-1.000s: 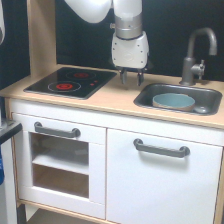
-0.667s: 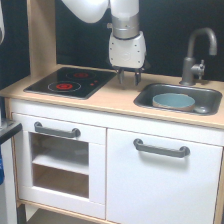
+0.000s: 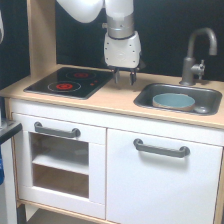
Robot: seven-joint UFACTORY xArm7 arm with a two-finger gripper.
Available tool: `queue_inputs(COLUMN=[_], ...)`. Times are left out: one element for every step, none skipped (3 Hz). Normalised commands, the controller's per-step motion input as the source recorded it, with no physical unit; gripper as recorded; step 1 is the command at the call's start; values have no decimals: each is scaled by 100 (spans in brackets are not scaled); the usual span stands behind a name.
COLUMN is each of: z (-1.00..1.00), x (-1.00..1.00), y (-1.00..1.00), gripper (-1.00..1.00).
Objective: Place the pot in the sink
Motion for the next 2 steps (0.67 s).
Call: queue_inputs(z=[34, 39], x=[-31, -34], y=[-17, -18], gripper=[99, 99])
